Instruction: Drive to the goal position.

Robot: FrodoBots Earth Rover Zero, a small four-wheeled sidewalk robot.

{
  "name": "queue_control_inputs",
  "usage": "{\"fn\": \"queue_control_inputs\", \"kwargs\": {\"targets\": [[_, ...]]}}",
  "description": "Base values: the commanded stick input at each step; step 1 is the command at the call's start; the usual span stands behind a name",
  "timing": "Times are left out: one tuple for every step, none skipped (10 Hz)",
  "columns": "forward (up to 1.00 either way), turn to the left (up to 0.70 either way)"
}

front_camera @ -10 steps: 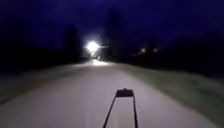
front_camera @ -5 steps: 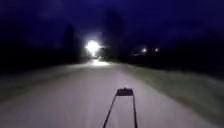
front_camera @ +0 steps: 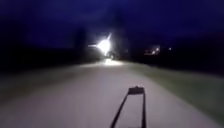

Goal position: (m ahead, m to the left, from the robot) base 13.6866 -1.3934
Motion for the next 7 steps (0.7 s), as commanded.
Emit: {"fn": "queue_control_inputs", "kwargs": {"targets": [[1.00, 0.00], [1.00, 0.00], [1.00, 0.00], [1.00, 0.00], [1.00, 0.00], [1.00, 0.00], [1.00, 0.00]]}}
